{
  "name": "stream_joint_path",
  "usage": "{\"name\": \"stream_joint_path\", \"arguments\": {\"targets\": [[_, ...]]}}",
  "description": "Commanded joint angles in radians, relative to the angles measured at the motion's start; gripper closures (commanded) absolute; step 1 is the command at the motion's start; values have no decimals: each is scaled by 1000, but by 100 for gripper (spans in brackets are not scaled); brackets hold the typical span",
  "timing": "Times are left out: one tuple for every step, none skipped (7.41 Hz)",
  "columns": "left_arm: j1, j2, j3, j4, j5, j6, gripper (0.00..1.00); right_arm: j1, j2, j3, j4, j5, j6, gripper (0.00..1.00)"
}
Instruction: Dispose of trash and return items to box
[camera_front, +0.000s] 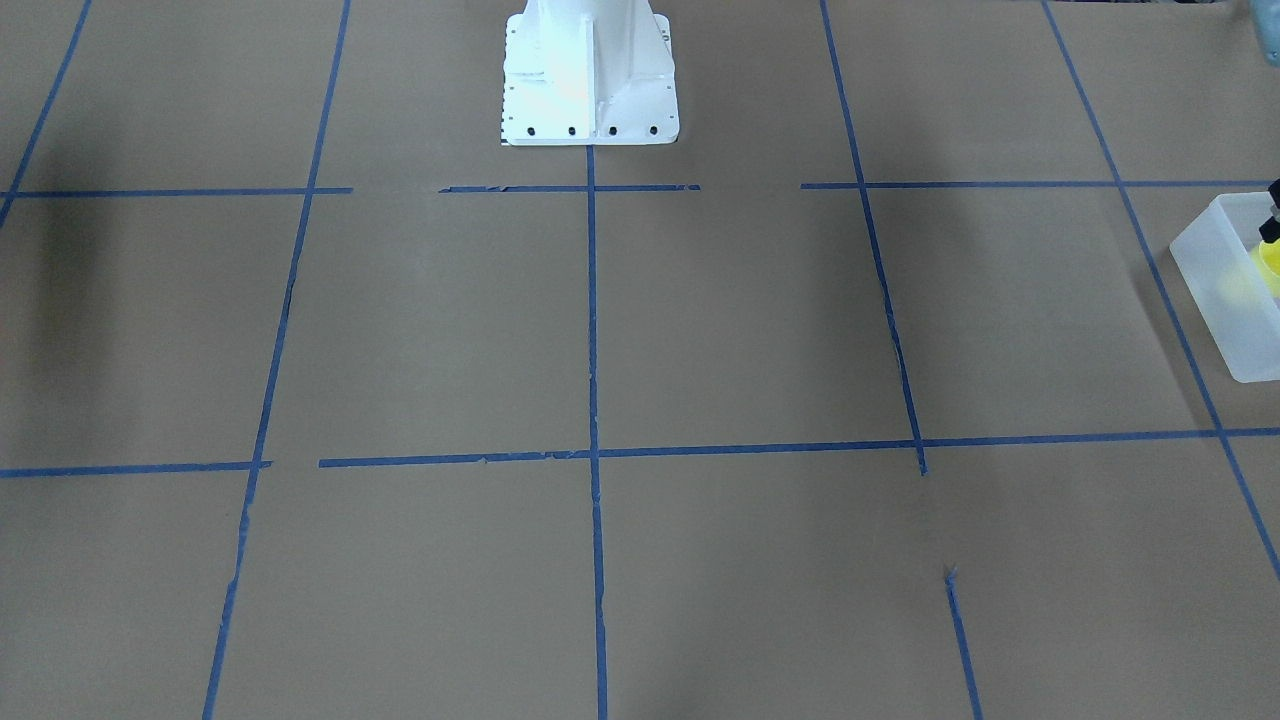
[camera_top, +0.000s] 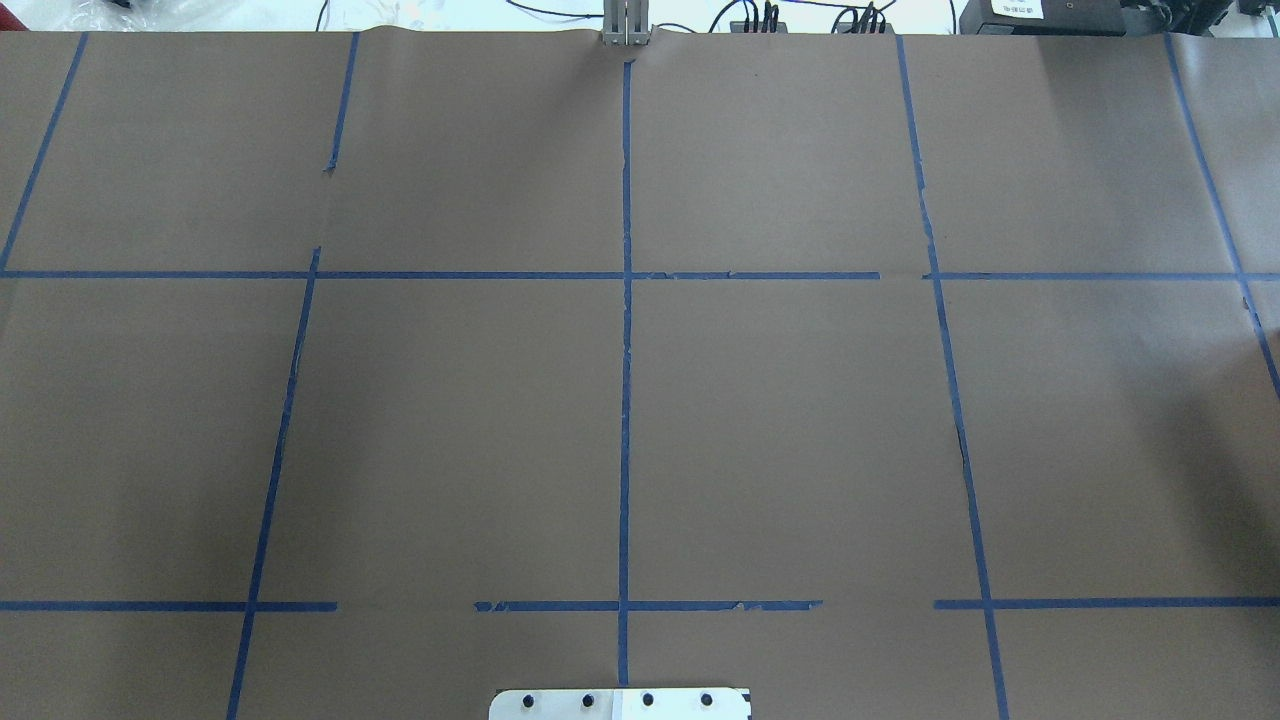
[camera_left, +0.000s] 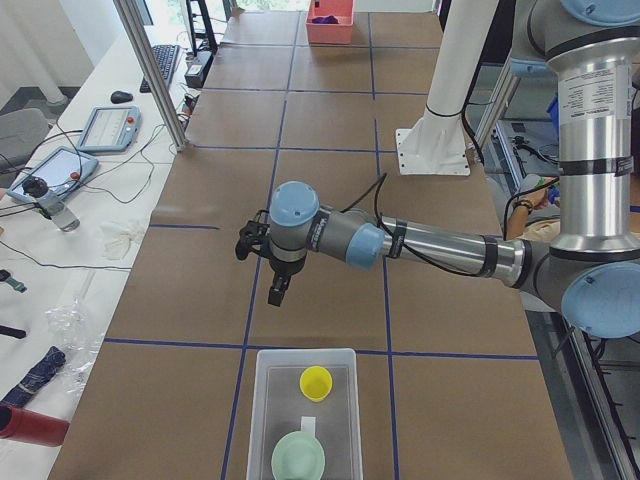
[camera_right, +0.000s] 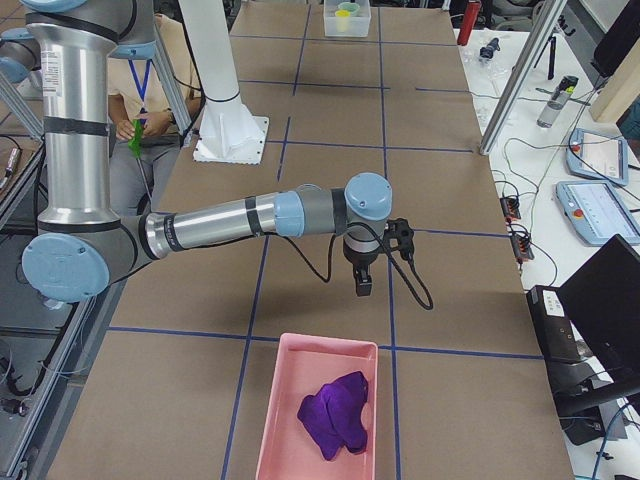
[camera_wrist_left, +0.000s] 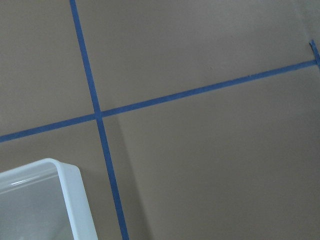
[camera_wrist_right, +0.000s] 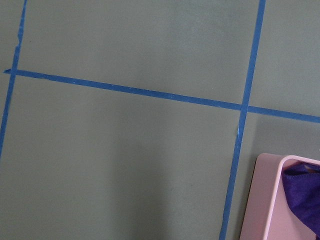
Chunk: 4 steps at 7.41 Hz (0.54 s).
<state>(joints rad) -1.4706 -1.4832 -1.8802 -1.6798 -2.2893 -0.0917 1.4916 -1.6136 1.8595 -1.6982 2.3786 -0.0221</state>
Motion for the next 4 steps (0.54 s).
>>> {"name": "stream_joint_path", "arguments": {"targets": [[-4,47,-33,54,-28,6,0,-14,-5,-2,0,-51,-4,0],[-4,78,-43,55,-180,4,0,-16,-8,-15,6,-47,1,0],[1,98,-60,57,-209,4,0,-14,-8,-51,11,-41,-1,0],[1,100,-54,55,-190,6,0,-14,-6,-40,11,-4,1,0]]}}
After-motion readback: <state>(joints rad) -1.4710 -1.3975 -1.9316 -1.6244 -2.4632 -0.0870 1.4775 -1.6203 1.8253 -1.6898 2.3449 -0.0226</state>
